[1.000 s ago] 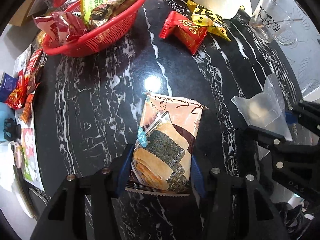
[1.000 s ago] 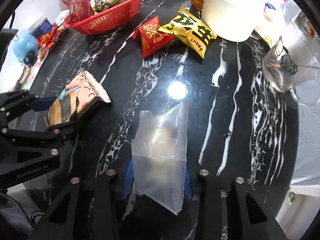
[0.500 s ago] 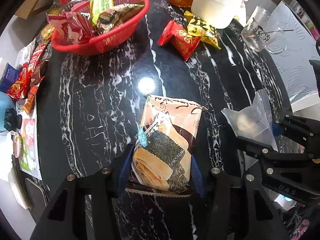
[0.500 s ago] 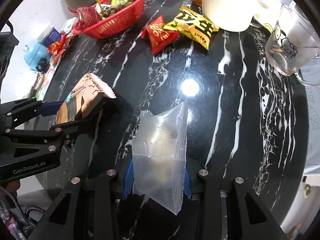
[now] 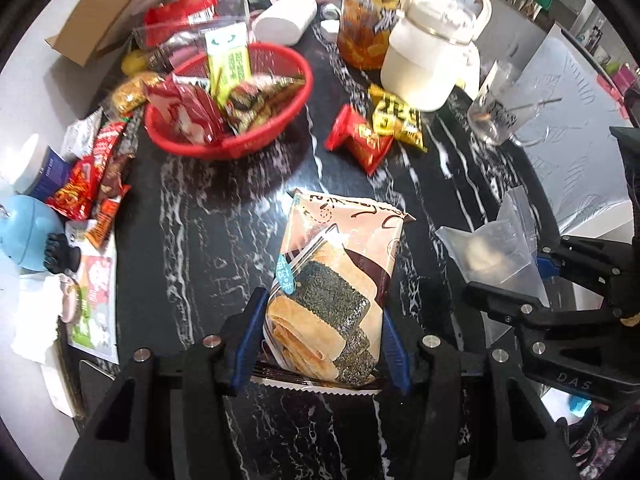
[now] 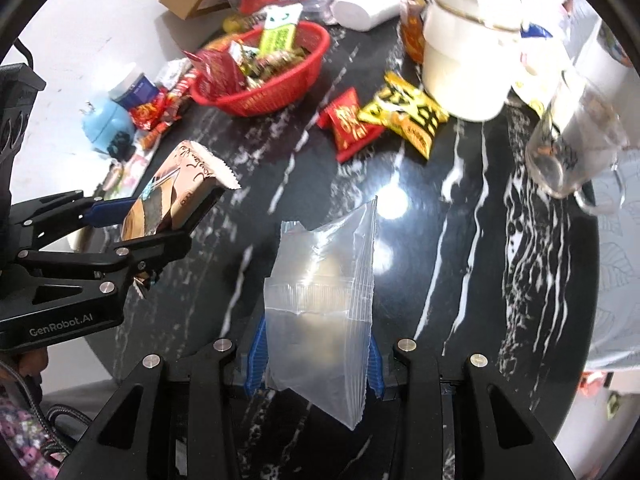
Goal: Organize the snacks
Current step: 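Carry the wafer packet and clear bag over the red basket with both grippers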
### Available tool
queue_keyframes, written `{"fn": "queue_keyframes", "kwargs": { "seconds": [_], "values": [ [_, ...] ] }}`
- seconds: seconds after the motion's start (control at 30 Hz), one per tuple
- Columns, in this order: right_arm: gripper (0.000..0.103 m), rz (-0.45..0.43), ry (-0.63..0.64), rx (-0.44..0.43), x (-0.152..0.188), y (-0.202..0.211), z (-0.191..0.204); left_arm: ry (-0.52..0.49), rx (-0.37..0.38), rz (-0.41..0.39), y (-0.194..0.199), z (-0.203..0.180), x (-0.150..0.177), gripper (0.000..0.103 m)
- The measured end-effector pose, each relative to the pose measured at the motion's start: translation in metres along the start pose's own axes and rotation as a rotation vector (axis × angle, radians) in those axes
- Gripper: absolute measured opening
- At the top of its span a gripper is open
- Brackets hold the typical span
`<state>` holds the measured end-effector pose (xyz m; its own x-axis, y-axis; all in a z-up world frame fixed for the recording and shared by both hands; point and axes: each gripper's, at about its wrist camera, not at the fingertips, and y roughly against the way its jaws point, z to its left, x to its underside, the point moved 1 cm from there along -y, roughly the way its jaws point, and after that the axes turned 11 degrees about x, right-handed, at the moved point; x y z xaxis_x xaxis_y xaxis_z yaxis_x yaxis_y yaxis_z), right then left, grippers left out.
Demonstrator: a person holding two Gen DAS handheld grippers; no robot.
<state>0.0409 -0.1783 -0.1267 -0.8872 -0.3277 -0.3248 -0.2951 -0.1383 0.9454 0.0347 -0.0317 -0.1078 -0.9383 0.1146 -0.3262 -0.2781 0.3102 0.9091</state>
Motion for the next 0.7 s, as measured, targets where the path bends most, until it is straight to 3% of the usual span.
{"fn": "queue_keyframes", "kwargs": {
  "seconds": [0.7],
  "values": [
    [0.039,-0.184,0.065,-0.021,-0.094,0.057,0.011,0.029,-0.023,-0.24,0.075,0.021,-0.08,0.052]
  ]
}}
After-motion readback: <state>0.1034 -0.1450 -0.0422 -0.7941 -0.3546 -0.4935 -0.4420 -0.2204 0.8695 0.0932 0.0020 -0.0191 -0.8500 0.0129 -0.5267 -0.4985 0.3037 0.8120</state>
